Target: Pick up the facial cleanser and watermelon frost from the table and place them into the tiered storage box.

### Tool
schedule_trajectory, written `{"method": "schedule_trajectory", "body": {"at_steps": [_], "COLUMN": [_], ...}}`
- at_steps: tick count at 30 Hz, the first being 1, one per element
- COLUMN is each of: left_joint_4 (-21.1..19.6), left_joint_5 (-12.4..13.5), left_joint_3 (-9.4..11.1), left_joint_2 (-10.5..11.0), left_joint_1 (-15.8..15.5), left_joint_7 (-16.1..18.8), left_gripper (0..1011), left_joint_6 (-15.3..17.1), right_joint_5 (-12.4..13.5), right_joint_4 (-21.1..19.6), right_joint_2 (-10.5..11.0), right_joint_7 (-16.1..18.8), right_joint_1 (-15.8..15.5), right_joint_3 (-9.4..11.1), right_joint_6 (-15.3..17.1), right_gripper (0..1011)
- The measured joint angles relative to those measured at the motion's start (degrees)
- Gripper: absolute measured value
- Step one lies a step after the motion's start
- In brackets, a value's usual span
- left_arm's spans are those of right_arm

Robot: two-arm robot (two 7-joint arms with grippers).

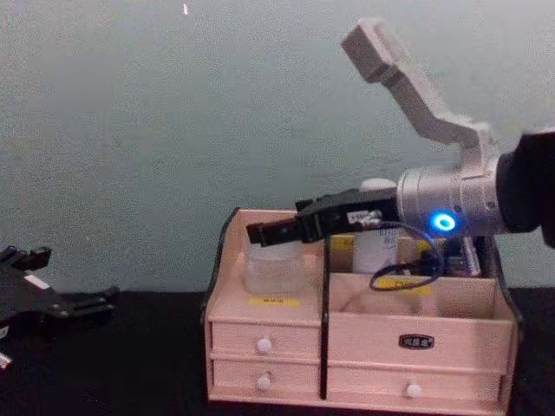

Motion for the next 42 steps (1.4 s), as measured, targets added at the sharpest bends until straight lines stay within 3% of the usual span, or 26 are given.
{"method": "schedule_trajectory", "body": {"at_steps": [4, 10, 13, 14, 18, 19, 23, 24, 27, 30, 31, 33, 34, 37, 38, 42], "left_joint_4": [0.0, 0.0, 0.0, 0.0, 0.0, 0.0, 0.0, 0.0, 0.0, 0.0, 0.0, 0.0, 0.0, 0.0, 0.0, 0.0], "left_joint_5": [0.0, 0.0, 0.0, 0.0, 0.0, 0.0, 0.0, 0.0, 0.0, 0.0, 0.0, 0.0, 0.0, 0.0, 0.0, 0.0], "left_joint_3": [0.0, 0.0, 0.0, 0.0, 0.0, 0.0, 0.0, 0.0, 0.0, 0.0, 0.0, 0.0, 0.0, 0.0, 0.0, 0.0], "left_joint_2": [0.0, 0.0, 0.0, 0.0, 0.0, 0.0, 0.0, 0.0, 0.0, 0.0, 0.0, 0.0, 0.0, 0.0, 0.0, 0.0], "left_joint_1": [0.0, 0.0, 0.0, 0.0, 0.0, 0.0, 0.0, 0.0, 0.0, 0.0, 0.0, 0.0, 0.0, 0.0, 0.0, 0.0], "left_joint_7": [0.0, 0.0, 0.0, 0.0, 0.0, 0.0, 0.0, 0.0, 0.0, 0.0, 0.0, 0.0, 0.0, 0.0, 0.0, 0.0], "left_gripper": [1001, 1001, 1001, 1001, 1001, 1001, 1001, 1001, 1002, 1001, 1001, 1001, 1001, 1001, 1001, 1001], "left_joint_6": [0.0, 0.0, 0.0, 0.0, 0.0, 0.0, 0.0, 0.0, 0.0, 0.0, 0.0, 0.0, 0.0, 0.0, 0.0, 0.0], "right_joint_5": [0.0, 1.4, 3.4, 3.4, 5.8, 6.7, 7.8, 7.9, 8.0, 7.9, 7.2, 6.4, 5.5, 3.7, 2.3, -1.1], "right_joint_4": [-4.3, -13.8, -20.2, -20.2, -25.8, -27.8, -32.2, -33.6, -35.3, -37.0, -37.5, -37.9, -38.0, -37.6, -37.0, -34.7], "right_joint_2": [1.4, 5.8, 10.1, 10.1, 15.0, 17.1, 22.2, 24.0, 26.3, 27.9, 27.9, 27.6, 26.7, 24.8, 23.4, 20.3], "right_joint_7": [0.0, 1.2, 3.6, 3.6, 6.4, 7.5, 8.2, 7.4, 5.1, -0.2, -3.6, -7.4, -11.5, -18.0, -21.9, -29.1], "right_joint_1": [-2.0, -6.8, -10.5, -10.5, -14.2, -15.8, -19.9, -21.4, -23.7, -26.8, -28.2, -29.5, -30.6, -31.6, -31.8, -31.7], "right_joint_3": [1.0, 2.6, 3.6, 3.6, 4.7, 5.2, 6.7, 7.5, 9.0, 11.8, 13.2, 14.9, 16.4, 18.1, 18.7, 19.0], "right_joint_6": [-0.1, 1.1, 1.3, 1.3, 0.8, 0.2, -1.3, -1.8, -2.1, -2.0, -1.9, -1.6, -1.0, 0.0, 1.2, 3.2], "right_gripper": [1003, 1002, 1003, 1003, 1003, 1003, 1003, 1003, 1003, 1003, 1003, 1002, 1003, 1002, 1002, 1003]}}
